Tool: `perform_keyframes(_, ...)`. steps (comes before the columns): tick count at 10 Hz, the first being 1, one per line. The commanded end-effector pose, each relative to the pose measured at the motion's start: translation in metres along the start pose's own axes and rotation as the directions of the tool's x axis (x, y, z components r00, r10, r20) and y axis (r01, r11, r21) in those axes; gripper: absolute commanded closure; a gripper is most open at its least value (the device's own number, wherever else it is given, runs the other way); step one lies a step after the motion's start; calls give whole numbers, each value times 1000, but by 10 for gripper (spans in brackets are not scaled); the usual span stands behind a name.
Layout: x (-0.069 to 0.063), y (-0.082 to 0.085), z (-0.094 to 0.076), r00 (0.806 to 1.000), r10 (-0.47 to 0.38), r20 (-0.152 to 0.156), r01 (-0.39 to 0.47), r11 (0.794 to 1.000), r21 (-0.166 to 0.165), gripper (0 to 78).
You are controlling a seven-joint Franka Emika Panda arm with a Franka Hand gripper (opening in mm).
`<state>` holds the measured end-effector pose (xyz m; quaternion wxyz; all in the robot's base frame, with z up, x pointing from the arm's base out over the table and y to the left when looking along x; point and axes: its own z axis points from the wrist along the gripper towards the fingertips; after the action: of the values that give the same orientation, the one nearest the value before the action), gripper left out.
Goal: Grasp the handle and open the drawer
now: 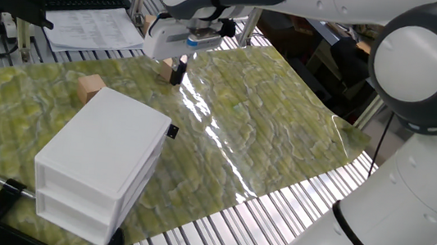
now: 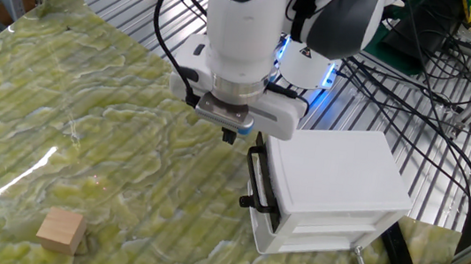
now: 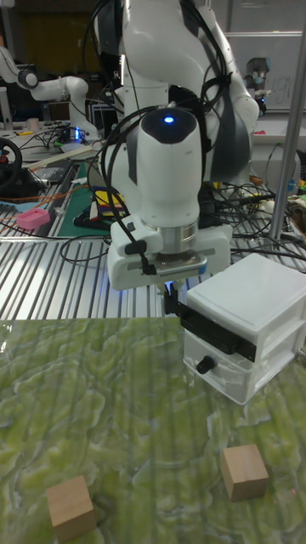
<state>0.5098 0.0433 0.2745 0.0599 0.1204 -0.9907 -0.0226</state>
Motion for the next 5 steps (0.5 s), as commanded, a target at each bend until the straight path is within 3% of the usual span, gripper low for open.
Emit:
perform_keyframes(1, -1, 0, 0, 1000, 5, 4, -5, 1000, 8, 776)
perform_keyframes(5, -1, 2, 0, 1000, 5, 15, -5, 1000, 9, 776)
